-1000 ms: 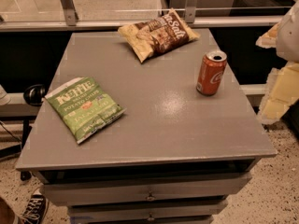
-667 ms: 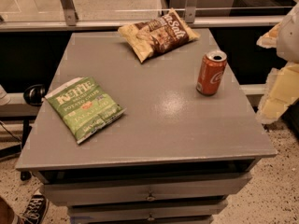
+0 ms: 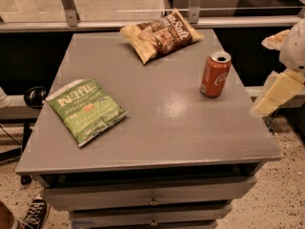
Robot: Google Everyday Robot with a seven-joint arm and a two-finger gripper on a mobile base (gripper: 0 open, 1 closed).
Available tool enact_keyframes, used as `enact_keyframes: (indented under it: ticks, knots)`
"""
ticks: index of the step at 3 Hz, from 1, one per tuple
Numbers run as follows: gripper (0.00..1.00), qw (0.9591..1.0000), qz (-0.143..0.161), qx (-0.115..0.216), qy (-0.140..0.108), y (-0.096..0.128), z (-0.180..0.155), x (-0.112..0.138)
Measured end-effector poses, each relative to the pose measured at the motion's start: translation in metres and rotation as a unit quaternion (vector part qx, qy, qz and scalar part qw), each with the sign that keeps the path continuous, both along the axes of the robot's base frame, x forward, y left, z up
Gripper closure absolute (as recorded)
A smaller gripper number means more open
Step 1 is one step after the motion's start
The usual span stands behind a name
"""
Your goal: Move coke can near green jalapeno chip bag
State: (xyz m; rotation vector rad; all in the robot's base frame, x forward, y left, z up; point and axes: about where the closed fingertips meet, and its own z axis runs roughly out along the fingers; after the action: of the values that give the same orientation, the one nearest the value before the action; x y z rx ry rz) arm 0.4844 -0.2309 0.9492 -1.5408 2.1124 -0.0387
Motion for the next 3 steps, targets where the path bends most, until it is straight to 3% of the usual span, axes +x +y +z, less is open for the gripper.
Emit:
enact_keyframes:
  ticks: [1, 2, 3]
  knots:
    - [0.00, 0.9973, 0.007, 0.055, -0.048, 0.001, -0.008, 0.030]
    - [0.00, 0.9898, 0.003, 0.122, -0.073, -0.001, -0.018, 0.050]
    - [0.00, 0.9753, -0.003, 0.203, -0.087, 0.002, -0.029, 0.068]
